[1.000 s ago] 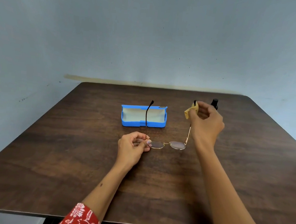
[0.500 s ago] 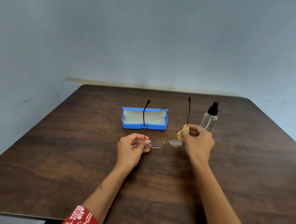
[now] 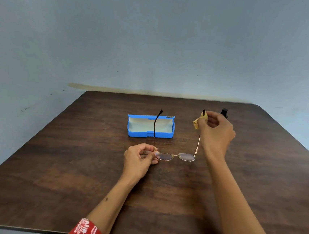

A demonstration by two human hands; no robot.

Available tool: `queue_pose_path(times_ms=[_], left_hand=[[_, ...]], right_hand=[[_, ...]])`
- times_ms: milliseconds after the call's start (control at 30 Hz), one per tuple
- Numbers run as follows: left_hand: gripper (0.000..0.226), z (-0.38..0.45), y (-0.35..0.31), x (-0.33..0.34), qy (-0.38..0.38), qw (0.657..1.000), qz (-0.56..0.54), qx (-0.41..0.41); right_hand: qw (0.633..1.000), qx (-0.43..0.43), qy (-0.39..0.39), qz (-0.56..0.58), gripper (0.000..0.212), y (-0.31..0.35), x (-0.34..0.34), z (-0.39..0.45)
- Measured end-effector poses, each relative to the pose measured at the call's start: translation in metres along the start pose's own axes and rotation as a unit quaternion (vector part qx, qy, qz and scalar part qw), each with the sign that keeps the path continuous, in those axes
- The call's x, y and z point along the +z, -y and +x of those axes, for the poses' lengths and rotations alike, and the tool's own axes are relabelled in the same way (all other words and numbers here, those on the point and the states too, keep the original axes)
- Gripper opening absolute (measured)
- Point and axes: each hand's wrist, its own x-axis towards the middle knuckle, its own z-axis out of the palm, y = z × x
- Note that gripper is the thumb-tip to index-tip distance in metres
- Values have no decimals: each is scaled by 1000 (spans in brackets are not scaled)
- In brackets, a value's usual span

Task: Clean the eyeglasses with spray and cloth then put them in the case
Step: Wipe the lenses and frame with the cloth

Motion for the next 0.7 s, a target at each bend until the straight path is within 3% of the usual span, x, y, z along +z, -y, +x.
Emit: queue_pose_path(times_ms=[500, 700], left_hand=[[13, 0, -1, 0, -3, 1000, 11, -10], [11, 2, 1, 0, -11, 1000, -5, -20]], right_hand=[[995, -53, -39, 69, 16, 25, 1, 6], [983, -175, -1, 51, 21, 26, 11, -35]])
